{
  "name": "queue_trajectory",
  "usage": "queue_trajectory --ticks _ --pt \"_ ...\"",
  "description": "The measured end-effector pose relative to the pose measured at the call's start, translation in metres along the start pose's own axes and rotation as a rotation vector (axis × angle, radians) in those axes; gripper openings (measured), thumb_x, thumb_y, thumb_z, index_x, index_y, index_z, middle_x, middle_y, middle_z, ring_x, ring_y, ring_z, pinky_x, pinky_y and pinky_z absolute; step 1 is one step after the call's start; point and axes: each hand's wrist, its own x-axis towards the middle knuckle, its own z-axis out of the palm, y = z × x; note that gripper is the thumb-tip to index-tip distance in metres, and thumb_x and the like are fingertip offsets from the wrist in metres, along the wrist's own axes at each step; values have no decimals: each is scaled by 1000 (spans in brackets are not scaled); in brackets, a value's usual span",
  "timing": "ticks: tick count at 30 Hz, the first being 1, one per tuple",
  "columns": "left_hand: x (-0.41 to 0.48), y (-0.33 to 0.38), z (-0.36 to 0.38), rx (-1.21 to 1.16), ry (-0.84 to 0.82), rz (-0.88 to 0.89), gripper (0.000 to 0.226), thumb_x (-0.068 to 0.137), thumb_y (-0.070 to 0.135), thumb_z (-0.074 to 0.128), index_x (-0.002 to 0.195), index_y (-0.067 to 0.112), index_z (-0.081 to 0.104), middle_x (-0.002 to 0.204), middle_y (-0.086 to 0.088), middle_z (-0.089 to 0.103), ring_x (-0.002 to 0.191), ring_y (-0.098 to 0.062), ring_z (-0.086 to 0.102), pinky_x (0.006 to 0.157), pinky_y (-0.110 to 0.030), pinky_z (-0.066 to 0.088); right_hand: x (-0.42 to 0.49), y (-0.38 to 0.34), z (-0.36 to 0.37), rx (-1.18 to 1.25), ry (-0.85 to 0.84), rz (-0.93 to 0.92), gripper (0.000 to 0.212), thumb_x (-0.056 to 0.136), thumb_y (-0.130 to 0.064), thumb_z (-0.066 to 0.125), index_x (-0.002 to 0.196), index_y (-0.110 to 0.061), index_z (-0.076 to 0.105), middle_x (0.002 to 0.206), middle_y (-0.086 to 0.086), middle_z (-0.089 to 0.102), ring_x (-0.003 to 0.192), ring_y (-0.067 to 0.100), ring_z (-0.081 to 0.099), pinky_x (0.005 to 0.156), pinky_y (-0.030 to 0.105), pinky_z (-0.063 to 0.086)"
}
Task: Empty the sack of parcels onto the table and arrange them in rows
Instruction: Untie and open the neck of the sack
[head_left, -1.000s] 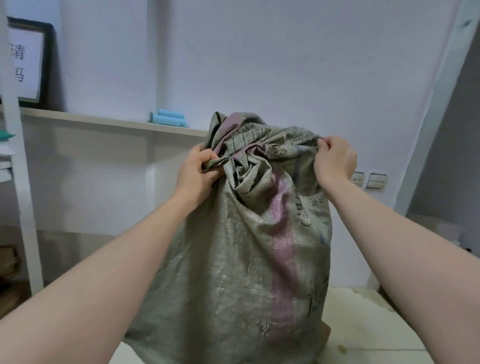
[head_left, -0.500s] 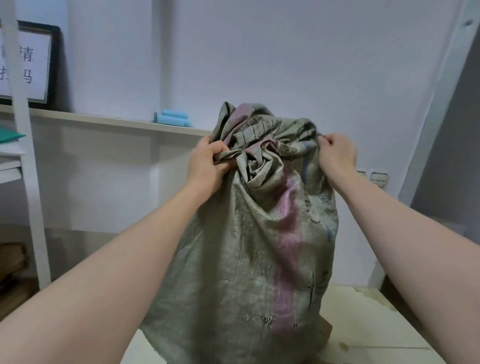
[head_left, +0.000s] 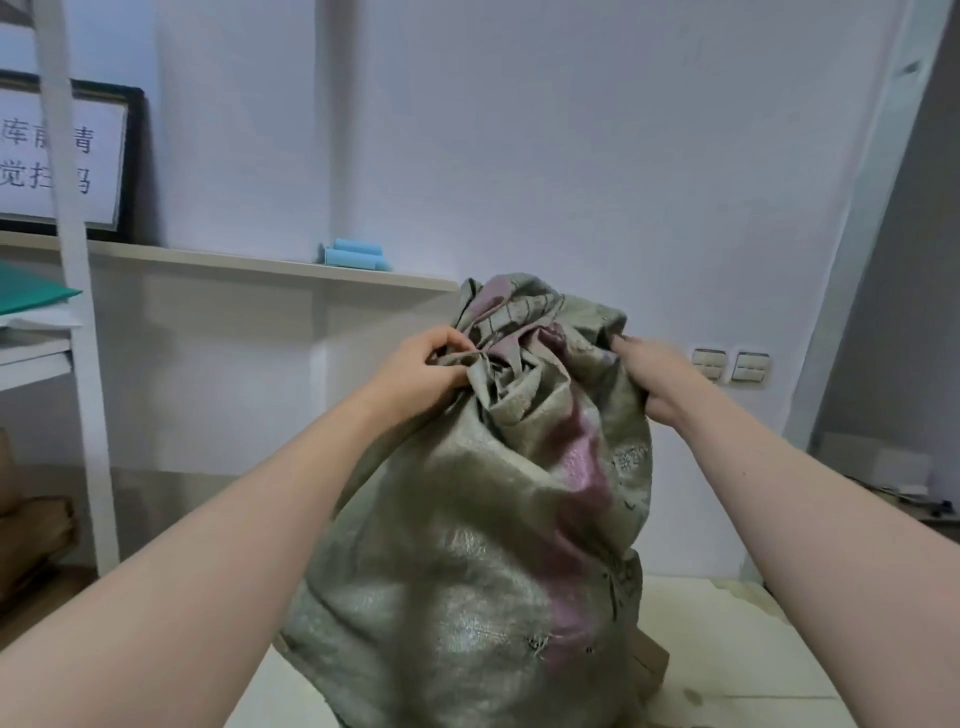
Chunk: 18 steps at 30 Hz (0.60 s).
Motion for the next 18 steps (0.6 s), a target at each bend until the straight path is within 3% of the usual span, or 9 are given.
queue_trajectory --ticks 2,3,5,7,10,12,14,16,18 --pt "-1 10 5 -16 -40 -45 30 94 6 52 123 14 56 112 -2 58 92 -8 53 76 -18 44 -5 6 11 -31 -38 -35 14 98 -21 58 97 -10 65 84 10 72 65 18 70 54 30 59" --pt "-2 15 8 -78 -62 -67 37 95 3 46 131 11 50 115 -3 56 91 -6 53 72 -14 46 -6 7 16 -100 -35 -73 11 94 -20 63 92 -9 65 87 13 72 69 21 69 55 31 60" --pt "-4 20 15 -173 -97 -58 49 95 -3 40 142 9 38 125 -4 51 98 -5 51 70 -7 45 -7 10 24 -254 -21 -149 15 87 -23 71 91 -8 68 93 18 72 83 28 69 71 43 61" --pt "-3 22 19 -205 -83 5 60 94 -8 40 149 15 29 129 7 44 110 -2 43 71 2 39 -8 8 28 -341 24 -227 19 84 -30 74 87 -12 69 85 12 71 84 26 68 80 46 59" --pt "5 19 16 -236 -14 54 68 94 -6 47 149 29 31 129 16 45 122 0 44 80 3 36 6 -9 25 -130 165 -373 13 81 -25 59 85 -21 71 91 7 73 95 27 68 85 51 57" --pt "14 16 13 -259 27 60 64 93 -5 49 143 35 42 133 11 51 121 -6 51 90 -8 41 9 -30 20 112 82 -410 28 81 -40 55 103 -26 67 121 7 64 121 31 58 101 53 48" --pt "19 16 15 -272 55 6 56 93 -4 47 136 33 53 131 4 56 112 -12 57 92 -21 48 -1 -43 19 103 -91 -340 83 76 -68 61 143 -27 35 149 6 41 139 26 40 114 53 33" --pt "20 15 23 -269 46 -65 53 91 -2 47 131 30 60 130 2 60 114 -13 59 99 -31 50 -16 -38 26 -154 -328 -329 98 75 -66 67 150 -31 15 149 5 41 133 20 46 111 48 38" --pt "21 11 32 -268 50 -102 53 84 3 48 126 31 63 129 -1 63 117 -18 58 104 -37 47 -22 -21 29 -351 -495 -310 93 76 -46 79 147 -28 22 135 3 55 119 15 61 103 39 49"
